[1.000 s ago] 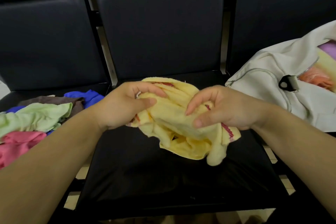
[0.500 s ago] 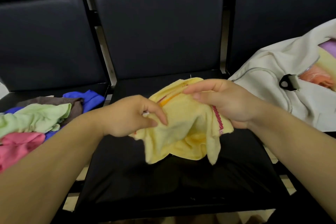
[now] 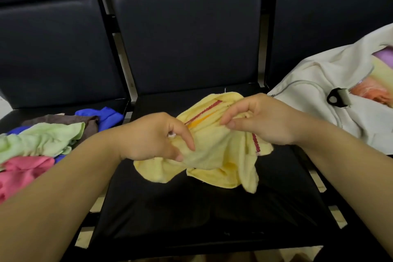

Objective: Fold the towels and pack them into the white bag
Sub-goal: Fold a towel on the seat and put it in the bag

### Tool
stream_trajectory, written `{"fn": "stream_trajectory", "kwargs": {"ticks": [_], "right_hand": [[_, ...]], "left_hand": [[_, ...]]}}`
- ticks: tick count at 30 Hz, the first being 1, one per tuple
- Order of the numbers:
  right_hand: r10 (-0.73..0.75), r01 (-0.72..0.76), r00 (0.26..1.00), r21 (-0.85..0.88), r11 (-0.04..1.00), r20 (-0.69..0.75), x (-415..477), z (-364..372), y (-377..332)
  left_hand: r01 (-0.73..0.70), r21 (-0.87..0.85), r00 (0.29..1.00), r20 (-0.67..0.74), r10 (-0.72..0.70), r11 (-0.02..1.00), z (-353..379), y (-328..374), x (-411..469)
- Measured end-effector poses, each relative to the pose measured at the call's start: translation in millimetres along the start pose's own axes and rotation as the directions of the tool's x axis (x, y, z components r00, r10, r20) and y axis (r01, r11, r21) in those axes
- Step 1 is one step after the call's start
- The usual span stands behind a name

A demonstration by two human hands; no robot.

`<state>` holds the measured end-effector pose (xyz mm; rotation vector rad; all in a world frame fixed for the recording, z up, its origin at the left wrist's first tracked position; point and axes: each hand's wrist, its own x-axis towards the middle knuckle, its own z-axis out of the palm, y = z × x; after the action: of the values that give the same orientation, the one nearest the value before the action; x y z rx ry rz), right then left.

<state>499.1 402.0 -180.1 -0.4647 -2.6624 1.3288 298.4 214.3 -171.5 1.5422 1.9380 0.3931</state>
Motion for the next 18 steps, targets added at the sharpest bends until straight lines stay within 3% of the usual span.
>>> {"fn": "stream_trajectory", "kwargs": {"ticks": [4, 7, 8, 10, 12, 14, 18], "right_hand": [[0.008, 0.041, 0.992, 0.378, 0.925, -0.128, 5, 14, -2], [-0.030, 0.080, 0.993, 0.482, 0.873, -0.112, 2, 10, -10], [-0.075, 0.096, 0.995, 0.412, 0.906, -0.066, -2, 7, -12], [-0.104, 0.093, 0.990, 0.106, 0.990, 0.100, -10, 3, -16], [-0.017, 0.061, 0.975, -0.193, 0.979, 0.220, -15, -1, -24], [0.021, 0.039, 0.982, -0.305, 0.952, 0.190, -18, -14, -42], [-0.087, 0.091, 0.996, -0.361, 0.928, 0.028, -26, -61, -100]], "left_hand": [[0.002, 0.101, 0.996, -0.092, 0.007, 0.995, 1, -2, 4], [-0.031, -0.130, 0.967, -0.256, -0.004, 0.991, -3, -3, 4], [-0.037, -0.229, 0.953, -0.302, -0.035, 0.973, -6, -3, 1], [-0.088, -0.397, 0.935, -0.348, -0.061, 0.913, -15, -2, -5], [-0.129, -0.482, 0.945, -0.325, -0.041, 0.867, -28, 11, -15], [-0.151, -0.409, 0.962, -0.270, 0.038, 0.900, -41, 32, -29], [-0.106, -0.002, 0.987, -0.119, 0.105, 0.994, -68, 75, -59]]}}
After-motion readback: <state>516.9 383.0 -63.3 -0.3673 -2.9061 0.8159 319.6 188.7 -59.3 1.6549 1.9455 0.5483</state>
